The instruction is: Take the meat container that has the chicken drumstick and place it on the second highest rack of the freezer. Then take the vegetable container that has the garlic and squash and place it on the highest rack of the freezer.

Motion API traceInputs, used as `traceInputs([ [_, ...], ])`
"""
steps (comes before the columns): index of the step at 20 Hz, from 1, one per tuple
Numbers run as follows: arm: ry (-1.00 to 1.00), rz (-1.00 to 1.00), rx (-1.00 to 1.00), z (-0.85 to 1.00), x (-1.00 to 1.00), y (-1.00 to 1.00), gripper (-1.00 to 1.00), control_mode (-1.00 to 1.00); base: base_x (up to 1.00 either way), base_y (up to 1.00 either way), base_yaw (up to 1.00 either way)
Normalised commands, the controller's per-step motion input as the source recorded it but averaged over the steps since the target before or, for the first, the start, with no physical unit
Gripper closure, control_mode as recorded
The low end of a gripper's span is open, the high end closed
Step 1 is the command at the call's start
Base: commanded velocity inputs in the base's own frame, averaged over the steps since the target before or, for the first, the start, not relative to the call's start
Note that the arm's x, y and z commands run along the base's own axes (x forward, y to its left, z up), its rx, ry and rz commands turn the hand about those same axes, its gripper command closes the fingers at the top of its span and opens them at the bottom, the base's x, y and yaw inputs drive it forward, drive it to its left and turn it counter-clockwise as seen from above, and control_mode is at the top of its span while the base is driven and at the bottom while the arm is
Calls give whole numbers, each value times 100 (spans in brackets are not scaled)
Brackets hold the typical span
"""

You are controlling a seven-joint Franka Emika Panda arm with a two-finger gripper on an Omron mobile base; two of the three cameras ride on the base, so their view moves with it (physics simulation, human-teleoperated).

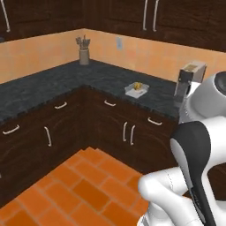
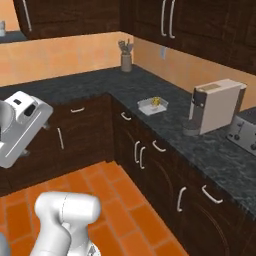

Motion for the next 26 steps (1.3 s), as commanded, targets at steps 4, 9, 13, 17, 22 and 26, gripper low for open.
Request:
traceInputs([
  [4,0,0,0,0,0,0,-100,100,100,4,-24],
  [9,0,0,0,0,0,0,-100,100,100,22,-40],
  [13,0,0,0,0,0,0,-100,100,92,62,-59],
  [17,0,0,0,0,0,0,-100,100,82,71,-60],
  [22,0,0,0,0,0,0,-100,100,79,31,-50],
  [26,0,0,0,0,0,0,-100,100,31,0,-36],
])
